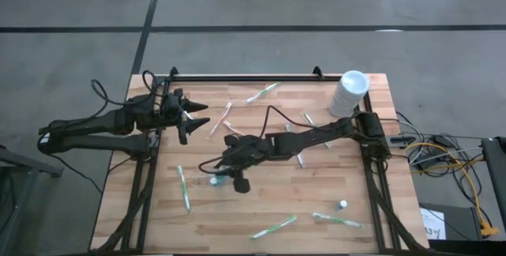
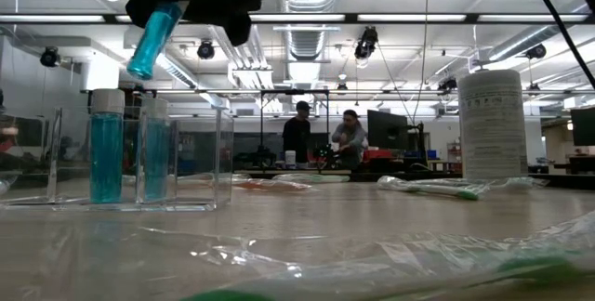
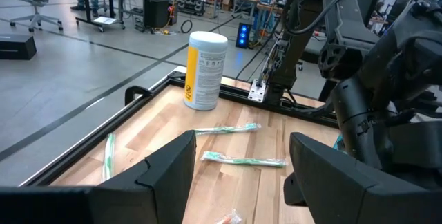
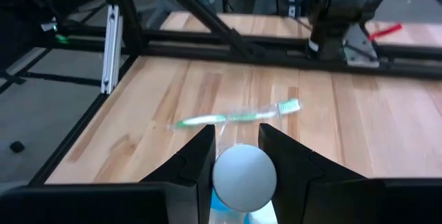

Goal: Pick & Place toothbrushing station
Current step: Put the blue mouthwash into the transparent organizer

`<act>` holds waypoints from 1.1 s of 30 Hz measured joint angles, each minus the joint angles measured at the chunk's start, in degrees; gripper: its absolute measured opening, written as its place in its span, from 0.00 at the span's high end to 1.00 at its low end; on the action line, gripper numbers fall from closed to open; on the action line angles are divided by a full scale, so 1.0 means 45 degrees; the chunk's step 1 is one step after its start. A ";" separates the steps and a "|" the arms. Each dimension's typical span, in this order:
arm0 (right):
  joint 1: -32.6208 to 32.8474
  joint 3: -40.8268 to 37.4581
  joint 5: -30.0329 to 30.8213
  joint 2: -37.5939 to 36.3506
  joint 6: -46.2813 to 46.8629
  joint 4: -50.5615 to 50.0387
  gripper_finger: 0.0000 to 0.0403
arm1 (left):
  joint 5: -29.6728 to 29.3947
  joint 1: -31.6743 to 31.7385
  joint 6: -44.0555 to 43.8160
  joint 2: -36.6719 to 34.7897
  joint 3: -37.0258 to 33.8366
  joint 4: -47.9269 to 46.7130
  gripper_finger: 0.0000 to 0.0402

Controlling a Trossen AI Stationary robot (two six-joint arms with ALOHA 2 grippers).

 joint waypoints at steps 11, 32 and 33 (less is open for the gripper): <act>0.0112 0.0015 0.0000 -0.0045 0.0262 -0.0696 0.76 | -0.0010 0.0000 0.0000 0.0000 0.0000 0.0000 0.40; 0.0313 -0.0073 -0.0027 0.0058 0.0123 -0.0675 0.76 | -0.0053 0.0002 0.0000 0.0000 0.0000 0.0002 0.40; 0.0309 -0.0031 -0.0022 0.0058 0.0108 -0.0673 0.76 | -0.0053 0.0001 0.0000 0.0000 0.0000 0.0001 0.40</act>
